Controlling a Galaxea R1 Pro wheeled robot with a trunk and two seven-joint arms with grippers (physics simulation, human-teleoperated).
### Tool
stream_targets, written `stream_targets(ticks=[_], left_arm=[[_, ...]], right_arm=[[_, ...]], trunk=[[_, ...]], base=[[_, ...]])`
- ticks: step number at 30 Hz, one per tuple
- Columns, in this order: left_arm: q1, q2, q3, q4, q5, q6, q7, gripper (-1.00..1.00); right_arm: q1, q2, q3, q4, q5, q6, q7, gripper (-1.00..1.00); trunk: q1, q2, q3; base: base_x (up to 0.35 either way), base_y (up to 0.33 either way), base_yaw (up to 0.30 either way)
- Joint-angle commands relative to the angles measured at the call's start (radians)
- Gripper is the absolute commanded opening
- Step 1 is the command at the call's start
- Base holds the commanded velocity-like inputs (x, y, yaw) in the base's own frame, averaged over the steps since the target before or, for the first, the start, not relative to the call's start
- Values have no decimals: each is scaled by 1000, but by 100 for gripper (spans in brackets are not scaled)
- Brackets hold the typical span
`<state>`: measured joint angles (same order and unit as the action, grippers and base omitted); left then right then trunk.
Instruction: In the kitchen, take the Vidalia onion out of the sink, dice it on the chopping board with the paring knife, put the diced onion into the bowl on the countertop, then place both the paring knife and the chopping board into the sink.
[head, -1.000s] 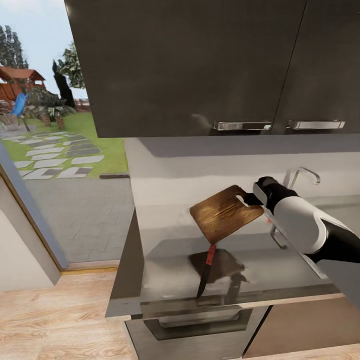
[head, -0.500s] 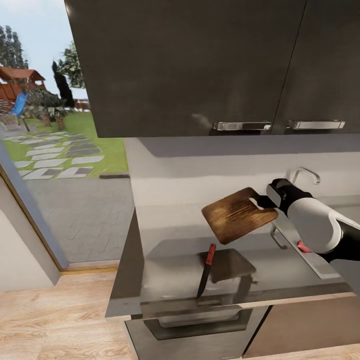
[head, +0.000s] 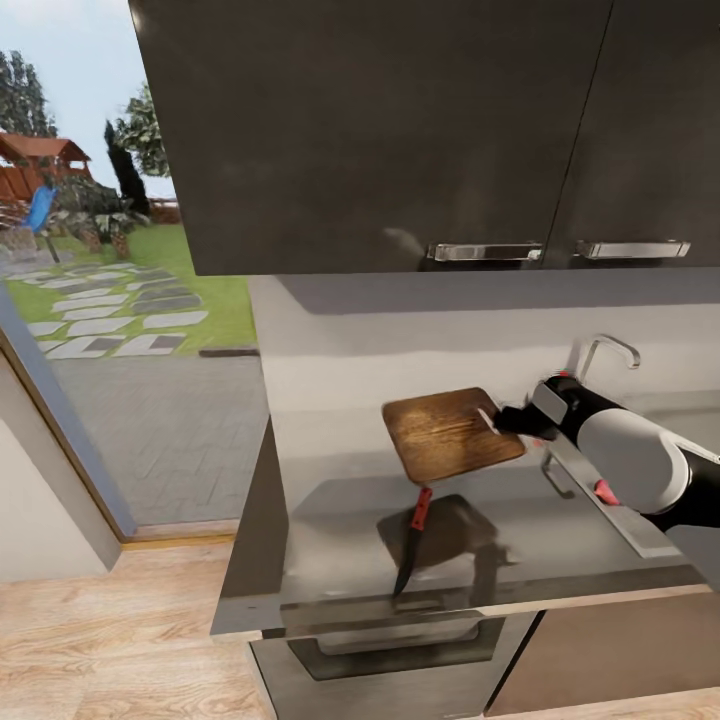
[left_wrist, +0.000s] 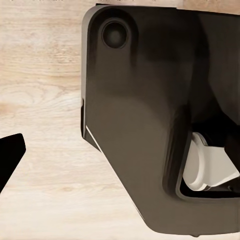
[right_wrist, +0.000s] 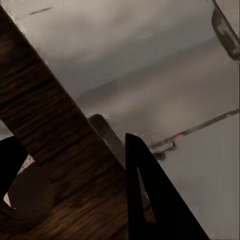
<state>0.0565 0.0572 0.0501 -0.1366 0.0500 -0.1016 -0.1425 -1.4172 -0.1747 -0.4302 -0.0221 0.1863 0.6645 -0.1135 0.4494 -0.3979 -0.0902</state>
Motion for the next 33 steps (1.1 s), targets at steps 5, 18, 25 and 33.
stream_targets(ticks=[5, 18, 25, 33], left_arm=[[0, -2, 5, -1, 7, 0, -6, 100], [0, -2, 4, 5, 9, 0, -6, 100], [0, -4, 5, 28, 10, 0, -6, 100], [0, -5, 5, 31, 11, 0, -6, 100]], right_arm=[[20, -1, -11, -2, -41, -60, 16, -100], [27, -33, -11, -2, -77, -74, 1, -100], [27, -22, -8, 1, -79, -77, -82, -100], [27, 7, -7, 2, -79, -78, -93, -100]], trunk=[[1, -2, -2], [1, -2, -2], [1, -2, -2], [1, -2, -2]], base=[[0, 0, 0], [0, -17, 0], [0, -172, 0], [0, -196, 0]])
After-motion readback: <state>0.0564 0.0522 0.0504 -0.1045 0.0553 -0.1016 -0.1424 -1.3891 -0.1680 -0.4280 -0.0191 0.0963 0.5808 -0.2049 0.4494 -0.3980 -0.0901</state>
